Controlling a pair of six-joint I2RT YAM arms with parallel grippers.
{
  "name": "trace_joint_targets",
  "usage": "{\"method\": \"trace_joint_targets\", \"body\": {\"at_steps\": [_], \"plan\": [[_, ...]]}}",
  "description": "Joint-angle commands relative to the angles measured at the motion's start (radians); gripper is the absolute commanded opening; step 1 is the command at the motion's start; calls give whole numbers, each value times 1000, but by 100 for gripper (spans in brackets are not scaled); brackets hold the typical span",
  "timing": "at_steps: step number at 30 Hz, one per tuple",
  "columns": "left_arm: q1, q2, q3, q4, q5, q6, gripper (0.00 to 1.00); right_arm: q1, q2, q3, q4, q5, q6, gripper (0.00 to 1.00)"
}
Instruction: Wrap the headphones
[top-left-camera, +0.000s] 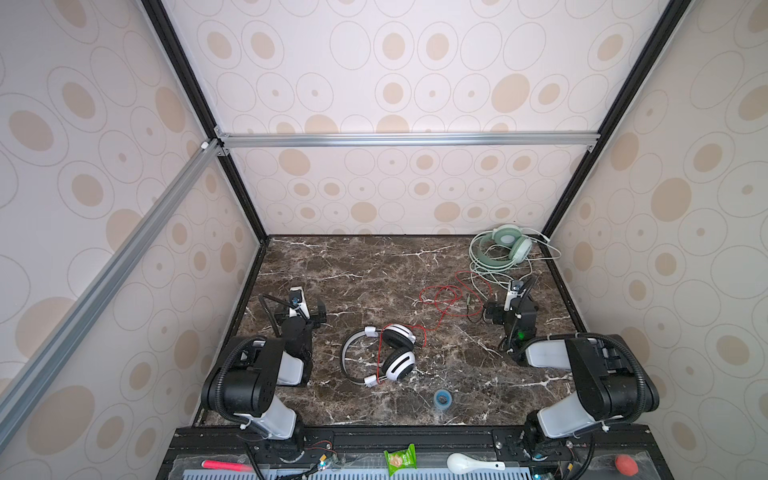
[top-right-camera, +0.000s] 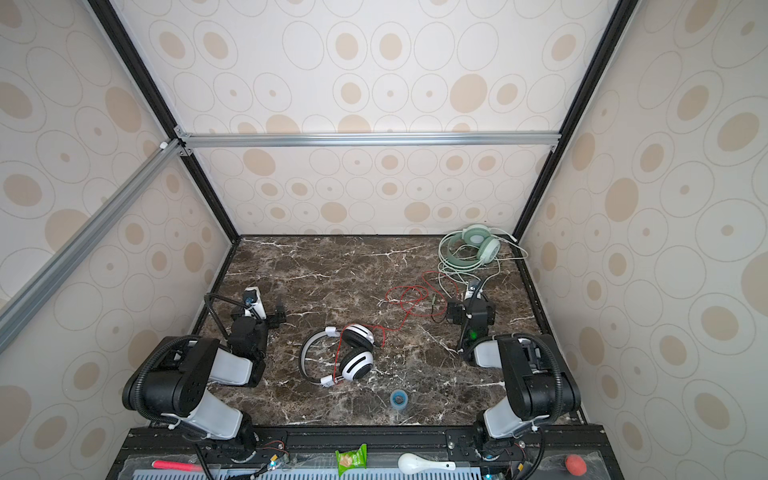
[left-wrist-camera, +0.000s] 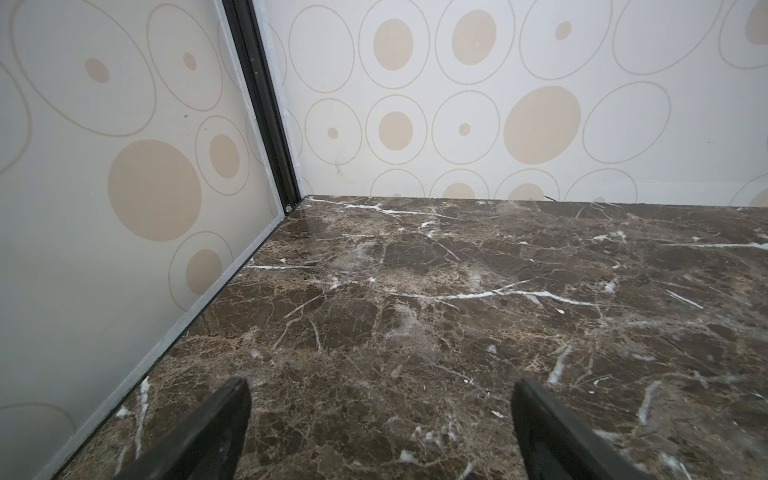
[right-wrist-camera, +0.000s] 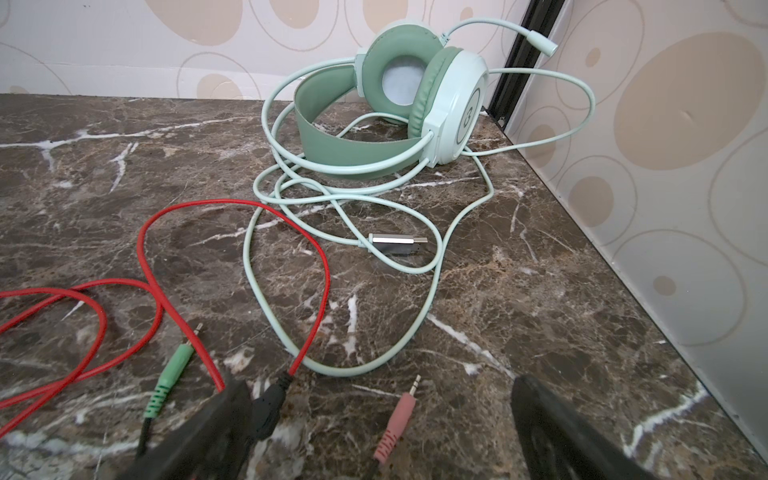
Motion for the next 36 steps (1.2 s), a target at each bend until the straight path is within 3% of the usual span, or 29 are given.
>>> {"method": "trace_joint_targets", "body": {"at_steps": [1, 21, 24, 27, 29, 33, 36], "plan": [[5, 2, 2, 38, 3, 23, 98, -3, 7, -3, 28, -8, -5, 100], [5, -27, -7, 32, 3, 23, 98, -3, -5, -4, 42, 5, -15, 100], [4, -145, 32, -155, -40, -2, 98, -2, -106, 57, -188, -6, -5, 100], [5, -264, 74, -367, -36, -42, 98, 1, -217, 26, -228, -46, -8, 100], [5, -357, 89, -486, -18, -105, 98, 4, -294, 48, -354, -2, 45, 100], [-9, -519, 184, -789, 95, -273, 98, 7, -361, 291, -921, 137, 297, 100], [-44, -606, 260, -997, 155, -394, 98, 8, -310, 464, -1238, -1, 369, 100]]}}
